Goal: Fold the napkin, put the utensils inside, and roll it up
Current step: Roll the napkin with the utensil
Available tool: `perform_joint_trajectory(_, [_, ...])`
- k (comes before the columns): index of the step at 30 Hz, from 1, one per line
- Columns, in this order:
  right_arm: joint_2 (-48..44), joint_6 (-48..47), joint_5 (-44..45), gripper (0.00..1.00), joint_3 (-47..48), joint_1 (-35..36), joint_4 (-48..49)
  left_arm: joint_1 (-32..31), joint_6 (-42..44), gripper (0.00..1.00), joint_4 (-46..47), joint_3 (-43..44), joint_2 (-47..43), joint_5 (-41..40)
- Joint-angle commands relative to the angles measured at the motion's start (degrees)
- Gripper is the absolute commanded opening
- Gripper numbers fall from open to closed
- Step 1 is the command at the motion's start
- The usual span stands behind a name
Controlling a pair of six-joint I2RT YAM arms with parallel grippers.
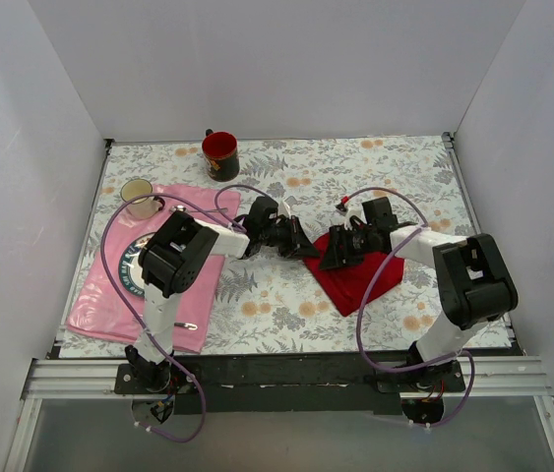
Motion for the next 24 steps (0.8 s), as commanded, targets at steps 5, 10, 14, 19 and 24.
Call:
perform_joint_trajectory(5, [-9.54, -6.39, 15.44, 0.70, 1.56, 5.86, -15.02, -0.35, 2.12, 0.06, -4.10, 1.18, 2.52, -0.14])
perform_joint_trajectory(10, [-13.76, -6.56, 18.79, 0.71, -1.16, 8.15, -16.08, -0.44, 2.12, 0.04, -4.19, 1.54, 2.61, 0.39])
perform_joint_trajectory(14, [-16.04, -5.51, 21.50, 0.69, -3.97, 9.11, -16.08, -0.53, 2.12, 0.04, -4.62, 2.41, 2.78, 1.00])
perform_joint_trajectory(19, [-19.30, -3.93, 22.48, 0.52, -8.28, 9.73, -15.91, -0.62, 2.65, 0.04, -5.42, 3.38, 3.31, 1.44])
perform_joint_trajectory(24, [-22.99, -0.77, 25.73, 0.31, -9.61, 11.75, -17.66, -0.53, 2.82, 0.04, -5.85, 3.73, 3.66, 1.88])
